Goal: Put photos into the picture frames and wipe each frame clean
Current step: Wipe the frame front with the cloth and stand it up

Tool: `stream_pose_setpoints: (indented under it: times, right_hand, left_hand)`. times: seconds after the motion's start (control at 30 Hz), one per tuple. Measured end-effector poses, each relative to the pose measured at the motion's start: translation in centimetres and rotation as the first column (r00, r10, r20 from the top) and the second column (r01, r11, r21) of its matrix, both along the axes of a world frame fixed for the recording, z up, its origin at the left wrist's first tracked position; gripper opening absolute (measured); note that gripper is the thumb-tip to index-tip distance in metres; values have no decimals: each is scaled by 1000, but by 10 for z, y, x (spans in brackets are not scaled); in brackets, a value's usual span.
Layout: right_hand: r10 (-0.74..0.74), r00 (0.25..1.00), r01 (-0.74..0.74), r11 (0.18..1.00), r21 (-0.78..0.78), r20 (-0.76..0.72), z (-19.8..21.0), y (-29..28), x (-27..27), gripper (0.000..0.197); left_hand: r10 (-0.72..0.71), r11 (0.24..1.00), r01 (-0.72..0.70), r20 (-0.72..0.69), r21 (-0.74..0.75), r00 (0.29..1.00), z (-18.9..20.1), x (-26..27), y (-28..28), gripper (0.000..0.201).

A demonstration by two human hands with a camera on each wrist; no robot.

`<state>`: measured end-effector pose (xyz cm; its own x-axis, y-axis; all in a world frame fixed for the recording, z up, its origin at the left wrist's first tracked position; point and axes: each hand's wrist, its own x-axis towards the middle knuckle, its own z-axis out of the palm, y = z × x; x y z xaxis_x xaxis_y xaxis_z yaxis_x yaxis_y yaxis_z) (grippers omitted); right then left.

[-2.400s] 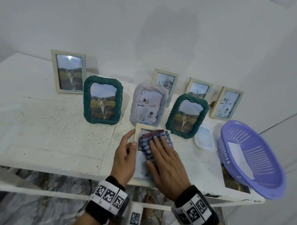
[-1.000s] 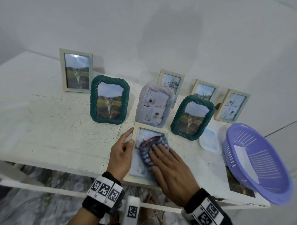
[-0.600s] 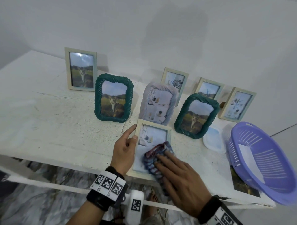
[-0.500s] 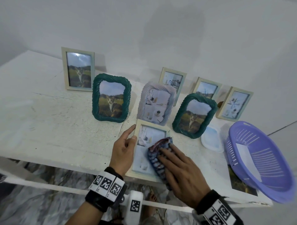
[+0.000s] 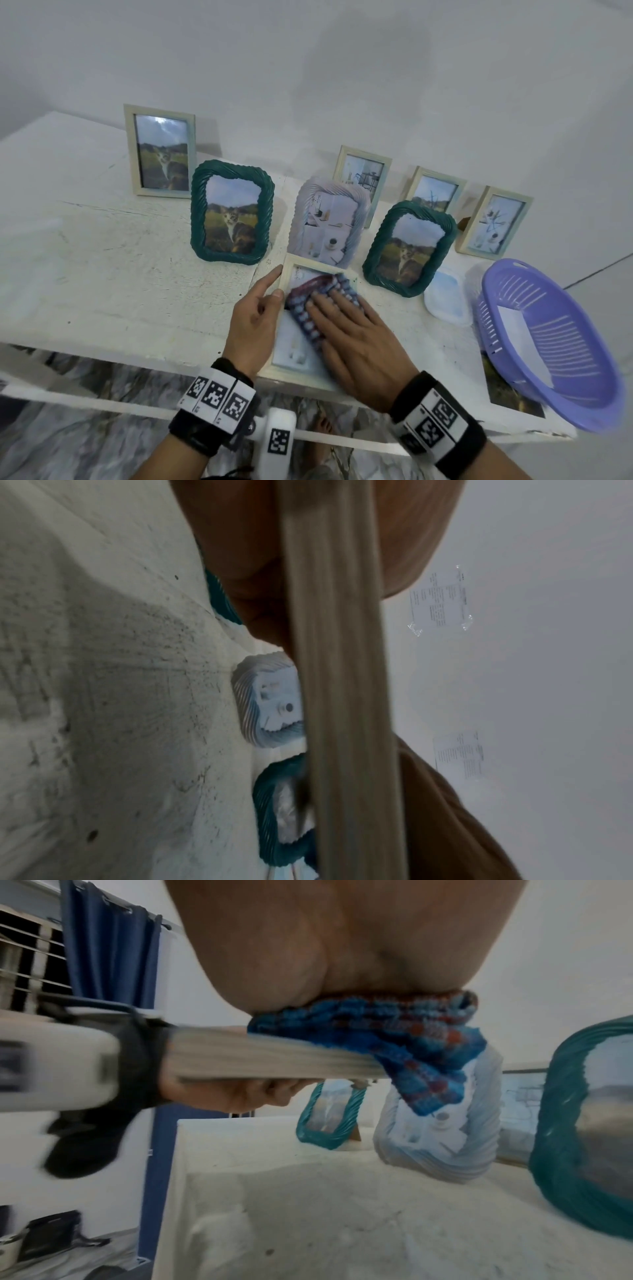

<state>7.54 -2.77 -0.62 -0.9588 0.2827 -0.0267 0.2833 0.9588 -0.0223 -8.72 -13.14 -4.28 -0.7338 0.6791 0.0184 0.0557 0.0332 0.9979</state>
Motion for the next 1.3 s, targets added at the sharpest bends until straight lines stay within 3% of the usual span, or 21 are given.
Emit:
stream_pose_setpoints:
  times: [0.2,0.37,0.5,0.6,0.73,0.9,1.13,1.2,1.3]
  right_hand:
    - [-149,987,143,987,-79,-66,0,-6,-17,59]
    - [-86,989,75,992,-101,-117,1,-43,-9,52]
    - [-20,997,-1,965,-261,-78,-3,-56,13,55]
    - [28,994,-45,984,-171,-104,1,-46,22,53]
    - [-90,984,79,994,-73,-153,4,-26,10,56]
    - [-188,955,161,978,-134,-228,2,-21,-20,61]
    - [2,978,-40,984,-176,-210,5,-52,2,59]
    - [-44,980,23,993,-115,-191,4,-38,0,56]
    - [-226,955,206,971,-118,-193,3,-17,-17,56]
  left_hand:
    - [41,999,-42,13,24,999,6,7,4,37]
    - [42,998,-47,84,48,996,6,3,4,37]
    - [60,998,-60,3,10,998,3,0,0,39]
    - [44,999,-44,-28,-7,999,2,4,-2,39]
    - [-1,1000,3,-42,31,999,3,11,2,39]
    - [-28,994,25,23,110,999,8,17,6,40]
    - [-21,996,23,-20,82,1000,6,5,2,40]
    - [-38,996,38,-4,80,999,6,8,0,40]
    - [-33,996,32,5,78,999,10,17,2,40]
